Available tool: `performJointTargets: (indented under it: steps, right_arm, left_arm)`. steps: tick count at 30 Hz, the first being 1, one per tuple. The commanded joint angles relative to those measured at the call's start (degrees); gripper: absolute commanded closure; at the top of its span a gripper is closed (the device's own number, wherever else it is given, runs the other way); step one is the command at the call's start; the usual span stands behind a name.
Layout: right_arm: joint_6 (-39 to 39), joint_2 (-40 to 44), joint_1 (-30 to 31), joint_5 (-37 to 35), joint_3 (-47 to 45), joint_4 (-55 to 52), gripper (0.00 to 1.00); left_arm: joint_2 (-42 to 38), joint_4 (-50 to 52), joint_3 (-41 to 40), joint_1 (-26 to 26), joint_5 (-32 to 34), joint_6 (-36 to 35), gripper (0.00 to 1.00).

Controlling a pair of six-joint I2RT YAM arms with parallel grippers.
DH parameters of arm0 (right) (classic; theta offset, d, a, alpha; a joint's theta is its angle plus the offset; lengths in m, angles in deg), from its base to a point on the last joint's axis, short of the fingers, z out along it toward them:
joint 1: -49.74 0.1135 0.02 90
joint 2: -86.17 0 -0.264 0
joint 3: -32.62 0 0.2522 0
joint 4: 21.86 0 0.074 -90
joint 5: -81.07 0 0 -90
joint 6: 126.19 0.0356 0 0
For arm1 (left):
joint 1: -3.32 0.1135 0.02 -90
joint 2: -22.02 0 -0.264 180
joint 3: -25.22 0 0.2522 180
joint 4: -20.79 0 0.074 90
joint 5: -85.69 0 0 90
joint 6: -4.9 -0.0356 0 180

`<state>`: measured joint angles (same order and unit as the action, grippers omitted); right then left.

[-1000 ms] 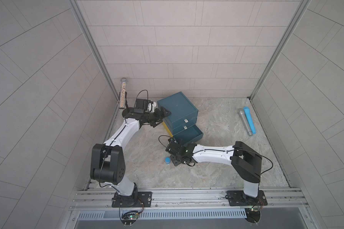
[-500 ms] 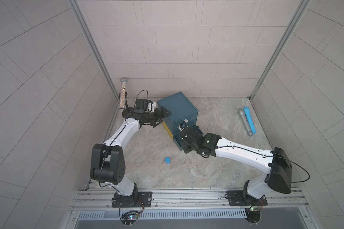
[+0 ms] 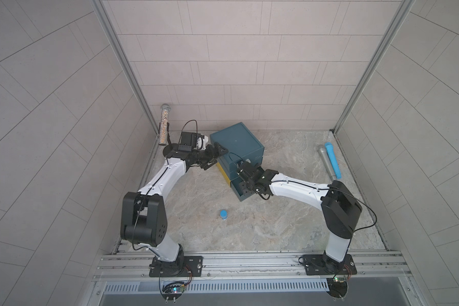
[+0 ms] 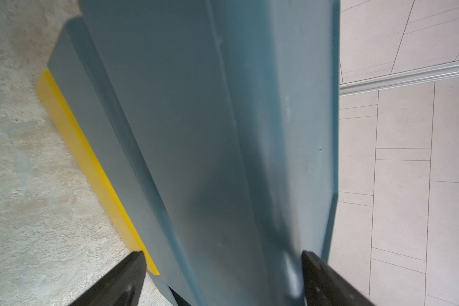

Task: Put the paint cans in the drawer according to color
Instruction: Place the paint can in the drawer, then pick up the paint can at the center of the board.

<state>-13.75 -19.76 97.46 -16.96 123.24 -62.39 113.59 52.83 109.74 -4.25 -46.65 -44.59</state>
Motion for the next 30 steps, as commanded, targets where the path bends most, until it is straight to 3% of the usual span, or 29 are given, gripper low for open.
performJointTargets:
  steps: [1, 12, 19, 25, 30]
  right_arm:
    - [-0.2, -1.6, 0.0, 0.6, 0.3, 3.9, 0.71]
    - [1.0, -0.1, 0.0, 1.0, -3.7, 5.7, 0.45]
    - [1.0, 4.4, 0.0, -0.7, -2.6, 2.5, 0.43]
    - [1.5, 14.7, 0.1, -1.8, -0.7, -1.3, 0.4]
    - [0.7, 19.7, 3.8, -1.7, 0.1, -4.5, 0.39]
  left_arm:
    - [1.3, 5.2, -0.7, 0.0, 3.3, -0.9, 0.03]
    - [1.2, 5.2, -0.7, 0.0, 3.1, -0.9, 0.03]
    - [1.2, 5.2, -0.7, 0.0, 3.3, -1.0, 0.03]
    - [1.2, 5.2, -0.8, 0.0, 3.4, -0.9, 0.03]
    - [1.2, 5.2, -0.8, 0.1, 3.5, -1.0, 0.03]
